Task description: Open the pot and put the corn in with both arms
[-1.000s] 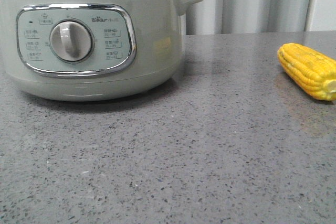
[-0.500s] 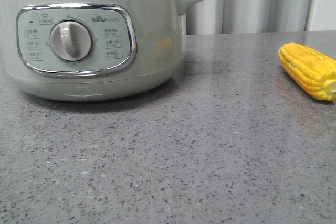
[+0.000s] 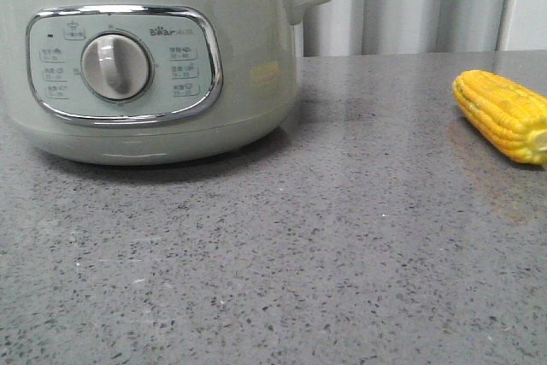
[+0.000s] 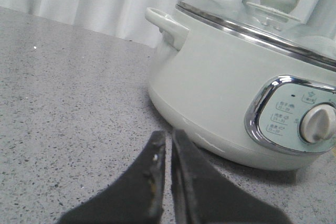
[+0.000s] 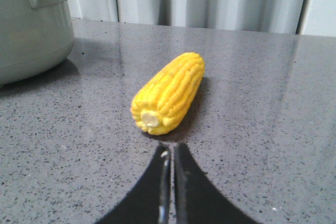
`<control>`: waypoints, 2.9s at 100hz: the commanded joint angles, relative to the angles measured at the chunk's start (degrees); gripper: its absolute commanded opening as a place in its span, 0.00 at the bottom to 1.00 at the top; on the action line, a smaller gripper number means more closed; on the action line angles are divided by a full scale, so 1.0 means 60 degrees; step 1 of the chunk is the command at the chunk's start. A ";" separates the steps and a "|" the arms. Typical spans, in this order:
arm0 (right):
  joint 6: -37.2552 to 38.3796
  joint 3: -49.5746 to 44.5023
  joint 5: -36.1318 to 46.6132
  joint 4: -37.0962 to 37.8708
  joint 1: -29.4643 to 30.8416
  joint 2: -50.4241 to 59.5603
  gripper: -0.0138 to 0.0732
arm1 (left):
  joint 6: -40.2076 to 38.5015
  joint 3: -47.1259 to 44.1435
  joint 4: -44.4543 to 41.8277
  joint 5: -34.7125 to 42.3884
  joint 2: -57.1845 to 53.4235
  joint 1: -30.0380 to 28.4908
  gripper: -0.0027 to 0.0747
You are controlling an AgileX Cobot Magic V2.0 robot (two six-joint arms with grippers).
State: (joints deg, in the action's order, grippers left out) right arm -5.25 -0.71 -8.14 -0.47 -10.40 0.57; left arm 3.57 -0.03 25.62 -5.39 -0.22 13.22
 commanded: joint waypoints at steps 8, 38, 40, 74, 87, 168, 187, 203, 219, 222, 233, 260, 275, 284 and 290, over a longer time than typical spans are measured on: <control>-0.0077 -0.0243 0.0911 -0.1018 0.0059 0.0188 0.07 | -0.0073 -0.0253 0.0109 0.0763 -0.0303 -0.0026 0.01; -0.0077 -0.0106 0.2278 -0.6560 0.0059 0.0188 0.07 | -0.0073 -0.0208 0.0972 0.1499 -0.0303 -0.0026 0.01; -0.0077 -0.0030 0.2183 -0.6560 0.0059 0.0188 0.07 | -0.0073 -0.0153 0.0972 0.1509 -0.0303 -0.0026 0.01; -0.0499 0.3034 -0.1005 -0.3370 0.0042 -0.1134 0.10 | -0.0037 0.2262 -0.1171 0.0002 0.1440 -0.0026 0.05; -0.0499 0.4482 -0.1769 -0.2500 0.0042 -0.2521 0.33 | -0.0014 0.3634 -0.1324 -0.0491 0.3011 -0.0026 0.35; -0.0499 0.6471 -0.1230 -0.2458 0.0042 -0.5717 0.79 | 0.1451 1.0035 -0.1199 0.2542 1.2924 0.2760 0.64; -0.0499 0.6471 -0.1214 -0.2458 0.0042 -0.5717 0.79 | 0.1451 1.0705 -0.1199 0.2542 1.4027 0.2760 0.64; -0.0499 0.6471 -0.1214 -0.2458 0.0042 -0.5717 0.79 | 0.1451 1.0693 -0.1199 0.2520 1.4233 0.2760 0.55; -0.0499 0.6471 -0.1214 -0.2458 0.0042 -0.5717 0.79 | 0.1451 1.0693 -0.1199 0.3047 1.4193 0.2760 0.25; -0.0499 0.6471 -0.1214 -0.2458 0.0042 -0.5717 0.79 | 0.1451 1.0693 -0.1199 0.3171 1.4124 0.2760 0.19; -0.0499 0.6471 -0.1214 -0.2458 0.0042 -0.5717 0.79 | 0.1451 1.0693 -0.1199 0.3864 1.3783 0.2760 0.07; -0.0499 0.6471 -0.1210 -0.2458 0.0042 -0.5717 0.79 | 0.1469 1.0693 -0.1216 0.4029 1.1607 0.1686 0.04; -0.0499 0.6471 -0.1210 -0.2458 0.0042 -0.5717 0.79 | 0.1469 1.0652 -0.1216 0.2382 1.0564 -0.0313 0.04; -0.0499 0.6471 -0.1210 -0.2458 0.0042 -0.5717 0.79 | 0.1469 1.0327 -0.1216 0.1649 1.0091 -0.1706 0.04; -0.0499 0.6471 -0.1210 -0.2458 0.0042 -0.5717 0.79 | 0.1469 0.9814 -0.1216 0.1529 0.9791 -0.2649 0.04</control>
State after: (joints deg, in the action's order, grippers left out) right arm -7.72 35.91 -20.18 -15.45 -10.40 -33.42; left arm 12.40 59.96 18.35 0.85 62.11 4.21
